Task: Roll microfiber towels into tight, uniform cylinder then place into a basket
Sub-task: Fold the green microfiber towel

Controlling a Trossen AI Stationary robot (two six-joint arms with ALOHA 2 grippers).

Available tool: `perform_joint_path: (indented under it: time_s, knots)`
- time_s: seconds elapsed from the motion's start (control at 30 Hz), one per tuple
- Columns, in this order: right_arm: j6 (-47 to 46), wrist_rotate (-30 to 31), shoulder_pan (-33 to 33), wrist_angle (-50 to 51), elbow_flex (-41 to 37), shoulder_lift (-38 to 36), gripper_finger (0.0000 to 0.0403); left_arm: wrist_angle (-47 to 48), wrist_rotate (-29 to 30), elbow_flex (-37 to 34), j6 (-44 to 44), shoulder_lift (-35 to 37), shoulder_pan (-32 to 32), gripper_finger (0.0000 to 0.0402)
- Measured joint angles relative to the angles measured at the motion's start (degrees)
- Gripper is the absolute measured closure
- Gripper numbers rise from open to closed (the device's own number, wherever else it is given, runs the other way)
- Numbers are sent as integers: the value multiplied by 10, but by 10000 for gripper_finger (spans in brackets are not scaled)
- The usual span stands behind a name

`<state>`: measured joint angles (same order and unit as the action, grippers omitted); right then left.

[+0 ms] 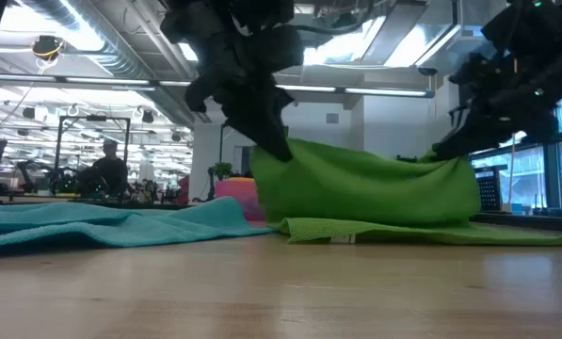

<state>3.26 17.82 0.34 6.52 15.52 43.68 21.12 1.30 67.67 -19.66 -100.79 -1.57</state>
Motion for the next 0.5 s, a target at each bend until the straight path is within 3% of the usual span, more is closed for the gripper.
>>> perform_joint_path:
  time_s: [0.17, 0.5]
  knots:
    - [0, -43, 0, -12, -20, -28, 402, -52, -14, 0, -1, -23, -24, 401]
    - [1, -61, 0, -2, -20, -42, 392, -112, -31, 0, -1, -49, -42, 401]
